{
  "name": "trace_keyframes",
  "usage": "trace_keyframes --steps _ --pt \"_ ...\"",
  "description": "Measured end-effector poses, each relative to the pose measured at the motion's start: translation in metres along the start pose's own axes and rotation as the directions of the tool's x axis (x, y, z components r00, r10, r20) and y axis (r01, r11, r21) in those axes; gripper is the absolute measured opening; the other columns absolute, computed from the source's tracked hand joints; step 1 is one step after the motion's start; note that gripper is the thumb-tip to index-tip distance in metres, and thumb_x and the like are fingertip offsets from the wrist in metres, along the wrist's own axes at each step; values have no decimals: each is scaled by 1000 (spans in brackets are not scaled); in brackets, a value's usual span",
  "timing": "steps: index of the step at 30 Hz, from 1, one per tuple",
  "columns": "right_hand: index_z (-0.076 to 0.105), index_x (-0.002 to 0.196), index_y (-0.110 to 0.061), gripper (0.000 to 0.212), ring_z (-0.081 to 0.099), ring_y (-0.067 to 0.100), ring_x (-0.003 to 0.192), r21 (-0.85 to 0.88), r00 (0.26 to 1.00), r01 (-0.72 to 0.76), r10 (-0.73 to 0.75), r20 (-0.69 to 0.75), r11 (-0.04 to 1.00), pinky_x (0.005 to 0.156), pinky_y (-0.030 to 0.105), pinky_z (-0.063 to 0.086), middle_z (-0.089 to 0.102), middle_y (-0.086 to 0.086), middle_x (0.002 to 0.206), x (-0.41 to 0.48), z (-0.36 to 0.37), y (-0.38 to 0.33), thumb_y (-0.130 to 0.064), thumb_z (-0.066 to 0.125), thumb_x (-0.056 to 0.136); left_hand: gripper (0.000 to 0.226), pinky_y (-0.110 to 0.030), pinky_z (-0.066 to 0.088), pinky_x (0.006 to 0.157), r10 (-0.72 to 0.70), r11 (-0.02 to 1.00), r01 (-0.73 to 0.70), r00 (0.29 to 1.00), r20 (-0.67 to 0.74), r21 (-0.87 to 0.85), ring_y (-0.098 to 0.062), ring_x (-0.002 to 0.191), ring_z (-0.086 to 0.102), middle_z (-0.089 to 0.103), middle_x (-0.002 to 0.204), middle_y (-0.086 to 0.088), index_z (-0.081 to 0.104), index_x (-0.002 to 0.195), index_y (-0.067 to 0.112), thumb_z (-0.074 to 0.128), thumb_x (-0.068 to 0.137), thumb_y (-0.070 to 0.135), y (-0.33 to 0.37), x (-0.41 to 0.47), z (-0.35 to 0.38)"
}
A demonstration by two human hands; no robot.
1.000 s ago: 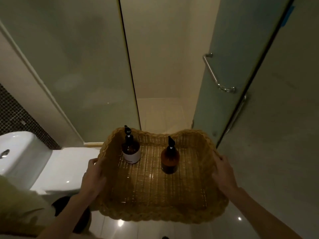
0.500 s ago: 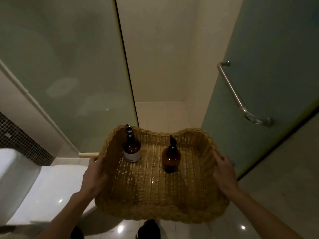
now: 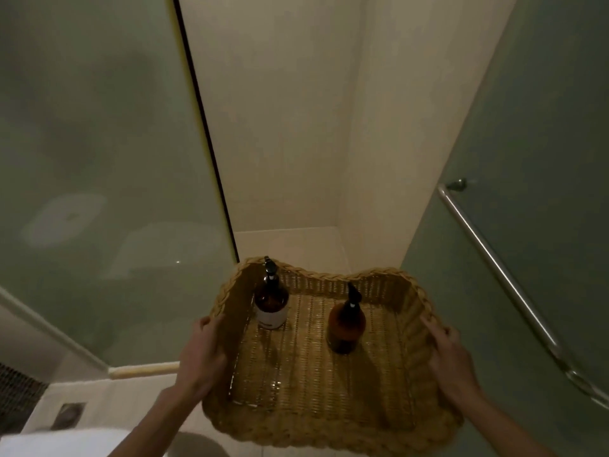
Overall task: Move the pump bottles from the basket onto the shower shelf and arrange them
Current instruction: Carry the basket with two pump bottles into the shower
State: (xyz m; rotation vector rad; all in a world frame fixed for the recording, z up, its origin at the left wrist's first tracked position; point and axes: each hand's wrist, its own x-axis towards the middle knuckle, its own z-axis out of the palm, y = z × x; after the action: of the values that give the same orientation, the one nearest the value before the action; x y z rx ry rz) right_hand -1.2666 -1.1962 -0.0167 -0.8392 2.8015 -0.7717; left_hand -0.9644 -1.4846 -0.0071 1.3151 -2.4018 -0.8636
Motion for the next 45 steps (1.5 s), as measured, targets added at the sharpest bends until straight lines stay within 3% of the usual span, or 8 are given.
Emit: trace_keyframes --steps 14,22,28,31,33,37,41,45 --pt "64 107 -17 36 59 32 79 -33 998 -66 66 -5 997 73 42 54 49 15 109 154 27 2 3 54 80 61 -38 50 92 37 999 -35 999 32 -40 -25 111 48 44 131 -12 42 138 16 49 81 -5 35 165 41" --pt "59 117 -18 45 49 13 71 -54 998 -50 51 24 997 56 18 40 49 10 112 255 47 4 6 58 79 62 -42 43 103 -20 1000 20 999 44 -12 -29 116 46 40 132 -13 41 138 13 51 80 -6 57 263 74" --pt "57 119 -19 45 47 13 71 -54 998 -64 65 15 996 54 17 36 48 11 117 318 60 -1 5 58 81 65 -28 50 76 -5 998 5 1000 7 57 -15 95 45 42 131 -14 40 139 17 54 80 -4 76 332 88" --pt "59 118 -18 43 46 17 74 -49 998 -61 61 2 997 61 25 39 47 14 117 346 61 -10 5 55 82 67 -12 38 60 -15 997 14 1000 13 74 -13 92 44 42 130 -14 39 140 19 55 79 -5 79 358 91" --pt "58 118 -18 43 47 18 73 -49 999 -47 47 9 998 60 27 42 45 13 114 365 62 -16 5 54 82 68 -12 34 55 -30 997 29 999 15 67 -12 91 44 41 131 -13 37 140 20 56 79 -5 80 373 89" --pt "56 120 -19 45 53 21 76 -55 999 -36 38 29 998 65 33 53 44 13 115 400 67 -29 3 56 82 70 -14 38 57 -46 995 45 999 5 87 -14 92 46 41 133 -13 37 141 20 55 78 -7 84 404 78" --pt "57 119 -19 42 49 18 76 -25 1000 -15 15 20 1000 65 30 50 44 14 116 431 76 -41 1 57 82 69 -27 50 71 -42 995 45 998 -37 90 -20 100 48 43 131 -13 39 140 19 54 77 -7 90 434 66" --pt "56 120 -19 43 52 19 77 -20 1000 -5 5 21 1000 66 30 51 45 14 117 466 80 -53 1 58 82 69 -21 43 72 -35 996 41 997 -74 76 -18 102 43 42 132 -14 39 140 15 53 77 -9 100 461 62"
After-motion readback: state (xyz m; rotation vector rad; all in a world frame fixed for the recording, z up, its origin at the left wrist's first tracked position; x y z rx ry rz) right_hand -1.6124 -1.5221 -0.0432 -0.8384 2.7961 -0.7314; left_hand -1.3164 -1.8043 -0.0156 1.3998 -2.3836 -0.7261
